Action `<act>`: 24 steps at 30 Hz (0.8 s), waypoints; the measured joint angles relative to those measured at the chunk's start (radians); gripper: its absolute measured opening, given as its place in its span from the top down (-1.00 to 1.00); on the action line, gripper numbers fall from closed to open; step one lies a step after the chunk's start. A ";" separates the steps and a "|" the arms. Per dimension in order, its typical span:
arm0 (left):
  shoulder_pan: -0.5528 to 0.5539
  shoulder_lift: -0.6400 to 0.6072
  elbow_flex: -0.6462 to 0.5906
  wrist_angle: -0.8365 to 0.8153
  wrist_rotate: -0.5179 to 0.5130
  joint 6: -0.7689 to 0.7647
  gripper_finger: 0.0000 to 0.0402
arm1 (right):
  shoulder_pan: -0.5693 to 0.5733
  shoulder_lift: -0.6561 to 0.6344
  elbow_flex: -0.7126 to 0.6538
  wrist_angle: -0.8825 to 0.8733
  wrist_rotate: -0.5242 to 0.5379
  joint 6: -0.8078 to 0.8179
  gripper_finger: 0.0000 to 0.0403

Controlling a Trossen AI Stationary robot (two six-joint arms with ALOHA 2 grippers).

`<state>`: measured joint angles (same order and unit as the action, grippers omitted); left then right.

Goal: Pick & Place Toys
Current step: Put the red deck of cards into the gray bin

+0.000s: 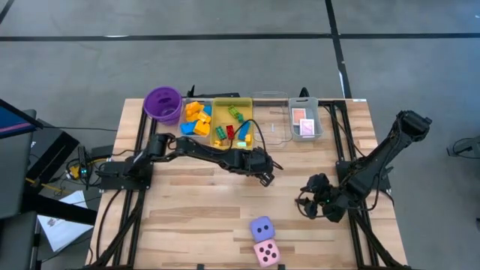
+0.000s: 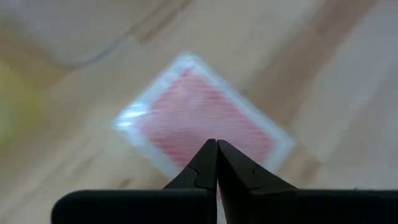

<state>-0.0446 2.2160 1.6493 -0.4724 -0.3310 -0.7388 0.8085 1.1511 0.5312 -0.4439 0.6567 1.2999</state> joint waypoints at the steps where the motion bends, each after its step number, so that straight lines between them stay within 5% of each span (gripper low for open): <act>1: 0.004 0.000 0.000 -0.014 -0.002 0.000 1.00 | 0.000 0.000 0.000 0.006 -0.001 0.000 -0.29; 14: 0.001 -0.002 -0.033 0.018 0.138 0.259 1.00 | 0.000 0.000 0.000 0.012 -0.002 0.001 -0.29; 24: 0.007 -0.016 -0.064 0.050 0.184 0.201 0.79 | 0.001 0.000 0.000 0.012 -0.002 0.020 -0.29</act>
<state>-0.0373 2.1998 1.5853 -0.4228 -0.1465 -0.5380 0.8093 1.1511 0.5312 -0.4324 0.6548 1.3201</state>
